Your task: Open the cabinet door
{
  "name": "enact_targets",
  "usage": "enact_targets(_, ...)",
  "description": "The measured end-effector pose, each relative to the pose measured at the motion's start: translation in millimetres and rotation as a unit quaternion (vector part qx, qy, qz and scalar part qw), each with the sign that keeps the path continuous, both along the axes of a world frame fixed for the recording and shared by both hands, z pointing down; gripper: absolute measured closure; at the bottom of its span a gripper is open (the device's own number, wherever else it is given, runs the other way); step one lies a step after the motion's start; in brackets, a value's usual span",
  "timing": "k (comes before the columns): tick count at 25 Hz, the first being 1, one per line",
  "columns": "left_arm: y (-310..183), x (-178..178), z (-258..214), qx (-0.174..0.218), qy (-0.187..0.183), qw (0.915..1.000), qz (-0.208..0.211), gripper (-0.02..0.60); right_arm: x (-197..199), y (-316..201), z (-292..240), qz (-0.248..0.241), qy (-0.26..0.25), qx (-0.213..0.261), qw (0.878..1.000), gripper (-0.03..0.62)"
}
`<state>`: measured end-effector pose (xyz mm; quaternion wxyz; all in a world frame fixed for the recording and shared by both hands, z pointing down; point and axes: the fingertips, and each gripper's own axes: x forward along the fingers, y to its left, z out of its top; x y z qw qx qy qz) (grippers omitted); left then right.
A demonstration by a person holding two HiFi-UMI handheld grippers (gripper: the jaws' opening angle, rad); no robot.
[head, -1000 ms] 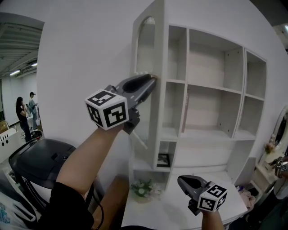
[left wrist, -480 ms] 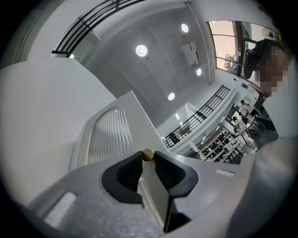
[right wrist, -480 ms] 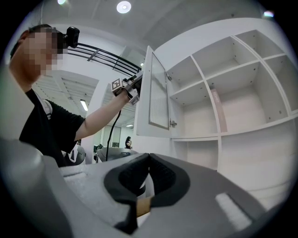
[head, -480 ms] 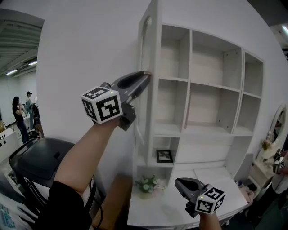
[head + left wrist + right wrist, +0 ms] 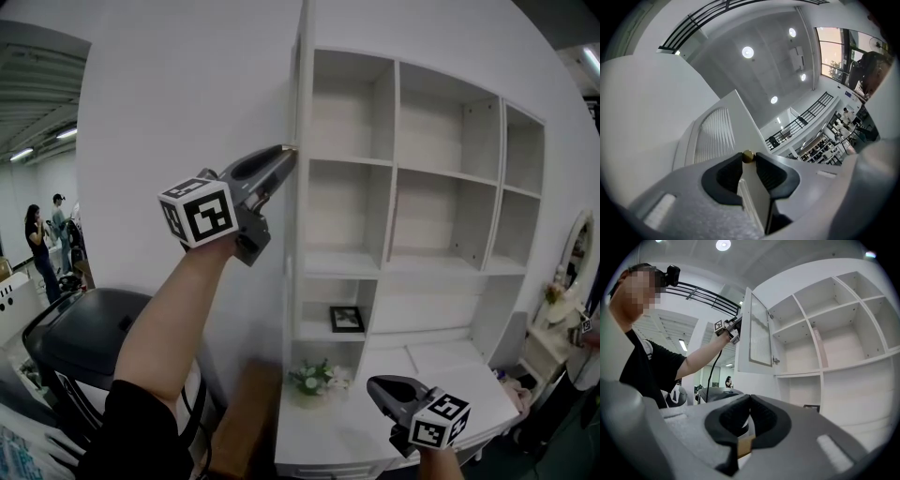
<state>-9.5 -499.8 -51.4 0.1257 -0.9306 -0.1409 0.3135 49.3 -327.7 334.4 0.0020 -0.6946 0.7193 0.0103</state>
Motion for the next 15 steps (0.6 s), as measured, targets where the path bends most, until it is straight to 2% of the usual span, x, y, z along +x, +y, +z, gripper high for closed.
enact_targets(10,-18,-21,0,-0.024,0.000,0.9997,-0.006,0.485,-25,-10,9,-0.012,-0.005,-0.004,1.000,0.592)
enact_targets(15,-29,-29,2,-0.029,-0.008,0.9993,-0.023,0.485,-37,-19,13,-0.025,-0.006,-0.007,1.000,0.592)
